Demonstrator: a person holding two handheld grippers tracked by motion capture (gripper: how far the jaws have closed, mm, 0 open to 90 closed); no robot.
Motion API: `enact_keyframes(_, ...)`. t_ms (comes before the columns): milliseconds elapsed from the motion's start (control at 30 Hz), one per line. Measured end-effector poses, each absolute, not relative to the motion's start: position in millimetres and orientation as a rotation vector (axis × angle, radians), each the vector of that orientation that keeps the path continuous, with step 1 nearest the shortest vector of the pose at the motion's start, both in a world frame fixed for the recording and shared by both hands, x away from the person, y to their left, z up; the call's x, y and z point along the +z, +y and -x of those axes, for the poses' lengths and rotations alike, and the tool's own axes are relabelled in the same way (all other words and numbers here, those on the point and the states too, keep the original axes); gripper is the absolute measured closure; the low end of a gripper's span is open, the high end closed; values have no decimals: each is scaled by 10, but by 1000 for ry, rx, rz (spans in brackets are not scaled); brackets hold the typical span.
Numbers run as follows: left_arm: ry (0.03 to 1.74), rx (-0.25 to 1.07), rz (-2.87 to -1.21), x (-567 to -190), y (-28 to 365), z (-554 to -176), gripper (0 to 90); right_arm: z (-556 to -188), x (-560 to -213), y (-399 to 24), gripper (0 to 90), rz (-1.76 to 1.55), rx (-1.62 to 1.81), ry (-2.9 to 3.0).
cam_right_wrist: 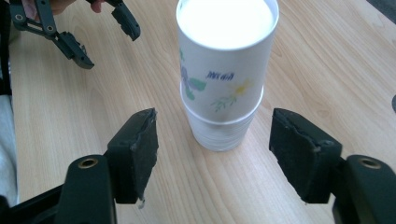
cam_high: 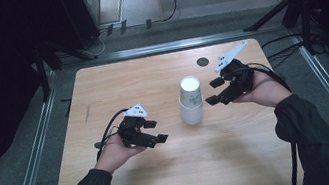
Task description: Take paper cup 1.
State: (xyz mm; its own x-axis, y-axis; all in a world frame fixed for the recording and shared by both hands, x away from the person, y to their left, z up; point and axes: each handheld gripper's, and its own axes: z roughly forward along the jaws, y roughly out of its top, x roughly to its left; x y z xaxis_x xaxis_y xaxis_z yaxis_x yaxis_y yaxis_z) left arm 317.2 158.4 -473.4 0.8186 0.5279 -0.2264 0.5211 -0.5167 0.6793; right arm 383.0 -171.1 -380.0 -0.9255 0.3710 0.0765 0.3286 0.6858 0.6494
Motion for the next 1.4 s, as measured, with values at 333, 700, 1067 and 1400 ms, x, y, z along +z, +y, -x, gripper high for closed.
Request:
enact_keyframes(333, 756, 2, -2224, -4738, 1584, -3166, 271, -4056, -3706, -1525, 275, -481, 1012, 2895)
enact_keyframes(700, 757, 5, -2207, -4710, 1621, -3173, 266, -4214, -3766, -1306, 226, -483, 981, 2968)
enact_keyframes(1067, 763, 7, -2200, -4703, 1667, -3182, 260, -4247, -3834, -1122, 245, -459, 949, 2991)
enact_keyframes(1400, 765, 7, -2201, -4708, 1664, -3184, 256, -4257, -3828, -1133, 319, -485, 927, 2972)
